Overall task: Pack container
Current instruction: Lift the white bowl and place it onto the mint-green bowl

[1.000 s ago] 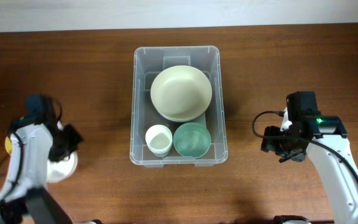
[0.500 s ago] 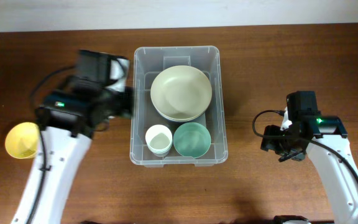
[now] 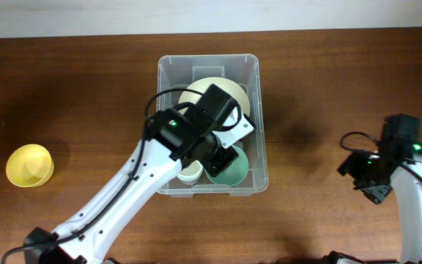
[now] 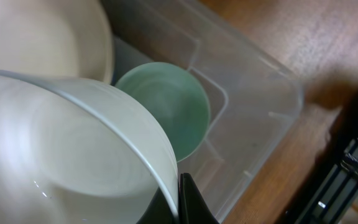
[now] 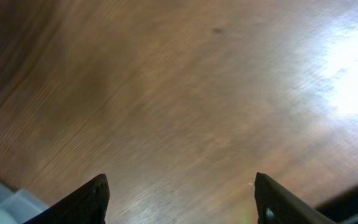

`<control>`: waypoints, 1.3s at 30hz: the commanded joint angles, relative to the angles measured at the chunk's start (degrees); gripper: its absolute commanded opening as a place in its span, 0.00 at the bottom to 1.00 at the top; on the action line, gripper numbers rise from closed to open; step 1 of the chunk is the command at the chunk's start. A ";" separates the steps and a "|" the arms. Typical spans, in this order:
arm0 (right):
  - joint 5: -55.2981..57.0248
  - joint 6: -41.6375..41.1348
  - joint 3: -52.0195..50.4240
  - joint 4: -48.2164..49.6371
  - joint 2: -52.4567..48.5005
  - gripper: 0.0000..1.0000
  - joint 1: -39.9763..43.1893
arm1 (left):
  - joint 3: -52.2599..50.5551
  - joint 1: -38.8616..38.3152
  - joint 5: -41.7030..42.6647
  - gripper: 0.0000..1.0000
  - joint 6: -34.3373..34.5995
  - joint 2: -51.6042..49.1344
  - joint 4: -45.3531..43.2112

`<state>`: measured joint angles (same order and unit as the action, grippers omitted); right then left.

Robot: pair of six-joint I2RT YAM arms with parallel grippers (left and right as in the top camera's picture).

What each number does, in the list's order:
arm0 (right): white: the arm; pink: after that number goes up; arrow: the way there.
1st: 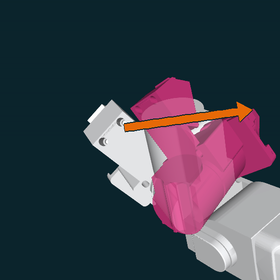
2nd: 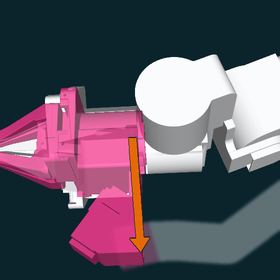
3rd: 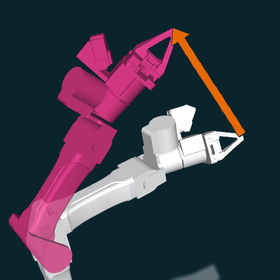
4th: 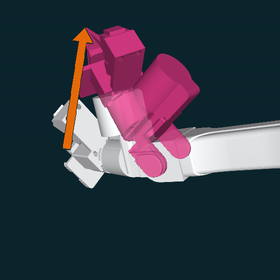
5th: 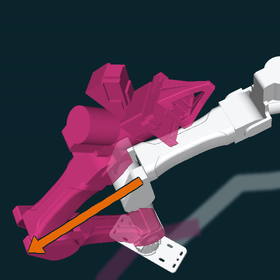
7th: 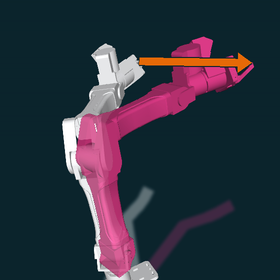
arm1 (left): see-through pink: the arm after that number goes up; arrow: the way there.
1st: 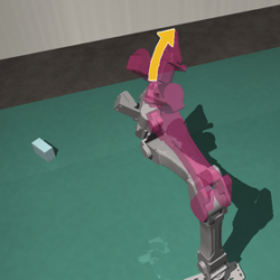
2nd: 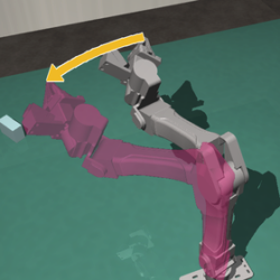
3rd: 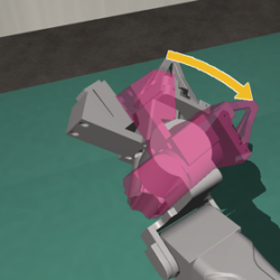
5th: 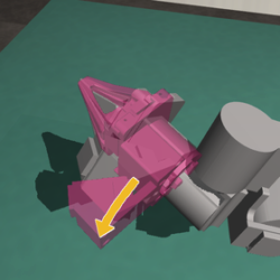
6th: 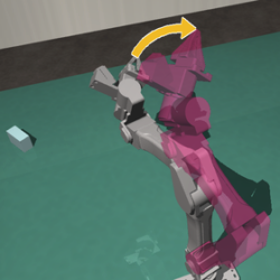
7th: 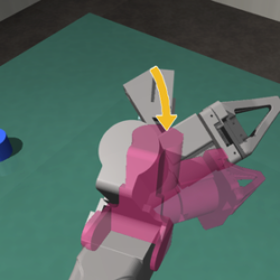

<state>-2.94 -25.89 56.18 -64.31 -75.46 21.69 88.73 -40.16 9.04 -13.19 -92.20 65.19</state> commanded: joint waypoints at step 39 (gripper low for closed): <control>0.42 4.24 1.05 -1.49 -0.02 0.72 5.01 | 12.59 -1.77 -10.10 0.55 -2.60 -6.43 8.66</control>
<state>-2.83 -22.26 56.23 -65.78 -75.46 26.24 94.39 -44.14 8.58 -20.16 -99.88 71.72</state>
